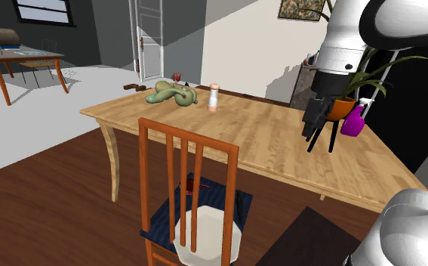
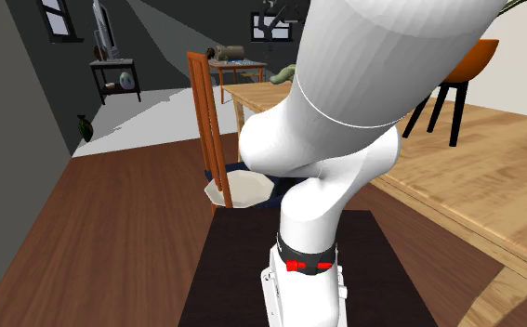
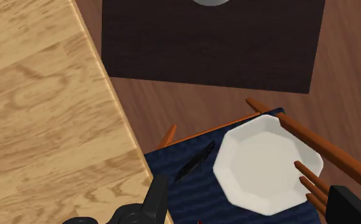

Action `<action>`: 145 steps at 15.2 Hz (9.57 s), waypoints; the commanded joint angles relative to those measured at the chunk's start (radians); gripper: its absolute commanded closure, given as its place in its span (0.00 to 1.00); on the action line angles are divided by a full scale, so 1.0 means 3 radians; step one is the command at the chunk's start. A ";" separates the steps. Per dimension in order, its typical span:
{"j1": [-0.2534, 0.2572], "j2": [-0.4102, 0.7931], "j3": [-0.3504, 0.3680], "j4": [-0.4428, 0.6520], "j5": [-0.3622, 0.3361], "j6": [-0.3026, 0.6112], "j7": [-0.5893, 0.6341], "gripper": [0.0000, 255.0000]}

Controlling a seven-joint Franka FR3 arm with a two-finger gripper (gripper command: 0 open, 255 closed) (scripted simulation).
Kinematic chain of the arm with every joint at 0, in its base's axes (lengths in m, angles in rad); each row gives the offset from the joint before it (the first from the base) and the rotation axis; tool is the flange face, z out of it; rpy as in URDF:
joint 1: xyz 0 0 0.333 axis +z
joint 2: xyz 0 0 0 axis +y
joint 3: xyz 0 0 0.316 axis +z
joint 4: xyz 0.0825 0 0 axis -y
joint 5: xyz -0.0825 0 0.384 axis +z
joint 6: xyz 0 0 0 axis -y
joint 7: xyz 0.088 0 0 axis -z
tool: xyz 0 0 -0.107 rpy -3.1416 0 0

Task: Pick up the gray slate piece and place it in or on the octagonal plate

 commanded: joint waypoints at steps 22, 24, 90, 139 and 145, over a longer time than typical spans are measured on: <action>-0.0436 0.1396 0.0373 -0.1229 0.0290 0.2702 0.1128 0.00; -0.0483 0.1652 0.0401 -0.1237 0.0290 0.2974 0.1238 0.00; -0.1515 0.4034 0.0921 -0.0579 -0.0800 0.4605 0.2522 1.00; -0.2528 0.4167 0.1949 -0.0660 -0.2491 0.4372 0.4043 0.00; -0.2567 0.4254 0.1958 -0.0550 -0.2542 0.4310 0.4032 1.00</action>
